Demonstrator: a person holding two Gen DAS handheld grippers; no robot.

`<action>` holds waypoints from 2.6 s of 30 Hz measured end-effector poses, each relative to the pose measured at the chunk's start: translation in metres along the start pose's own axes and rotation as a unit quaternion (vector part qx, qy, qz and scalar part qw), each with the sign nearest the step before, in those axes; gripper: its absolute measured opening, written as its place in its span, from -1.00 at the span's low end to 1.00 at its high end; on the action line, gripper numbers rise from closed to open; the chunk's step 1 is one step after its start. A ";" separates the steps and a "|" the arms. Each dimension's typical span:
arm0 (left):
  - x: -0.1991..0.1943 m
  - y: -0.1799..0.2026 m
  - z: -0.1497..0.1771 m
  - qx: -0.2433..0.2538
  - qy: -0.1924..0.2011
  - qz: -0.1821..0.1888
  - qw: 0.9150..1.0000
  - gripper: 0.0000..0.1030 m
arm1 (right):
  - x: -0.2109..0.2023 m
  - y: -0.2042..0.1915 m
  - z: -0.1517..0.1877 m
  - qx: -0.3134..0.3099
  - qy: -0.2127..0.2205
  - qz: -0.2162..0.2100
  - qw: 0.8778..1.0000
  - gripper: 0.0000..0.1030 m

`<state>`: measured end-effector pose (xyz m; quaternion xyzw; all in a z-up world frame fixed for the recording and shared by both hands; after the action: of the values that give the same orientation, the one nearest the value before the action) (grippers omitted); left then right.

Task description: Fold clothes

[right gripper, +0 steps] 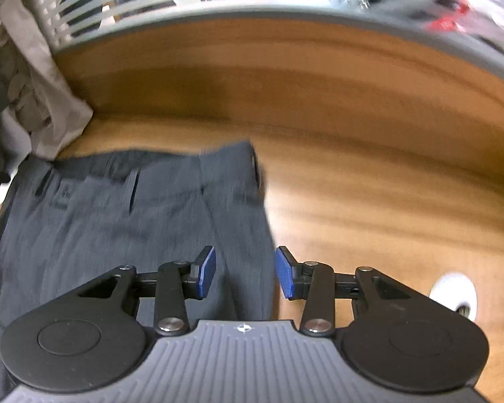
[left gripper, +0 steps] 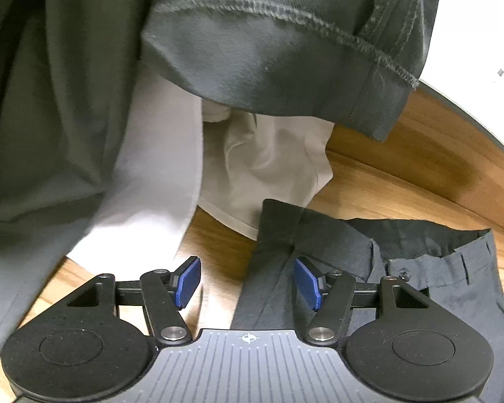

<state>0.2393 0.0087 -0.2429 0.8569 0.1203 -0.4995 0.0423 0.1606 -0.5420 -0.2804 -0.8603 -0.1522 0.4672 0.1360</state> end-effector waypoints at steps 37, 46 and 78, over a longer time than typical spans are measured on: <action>-0.158 0.043 0.038 0.146 0.163 0.194 0.956 -0.70 | -0.177 -0.111 0.032 0.004 0.168 0.082 0.982 -0.72; -0.250 -0.004 0.113 0.181 0.206 0.273 0.922 -0.73 | -0.305 -0.201 0.161 0.041 0.242 0.180 0.953 -0.72; -0.383 -0.025 0.166 0.078 0.295 0.227 0.925 -0.81 | -0.441 -0.260 0.185 -0.066 0.326 0.204 0.921 -0.74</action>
<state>-0.0879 -0.0613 0.0072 0.9705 -0.1102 -0.2086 0.0503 -0.2589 -0.4586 0.0562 -0.9845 0.0484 0.1670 0.0226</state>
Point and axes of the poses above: each gripper's, at about its wrist camera, not at the fingertips, and x roughly the way its jaws point, y to its right, z to its underside, the point moved 3 cm from there along x, roughly the way its jaws point, and after that the axes turned 14 degrees about -z, right-handed, at the moved point
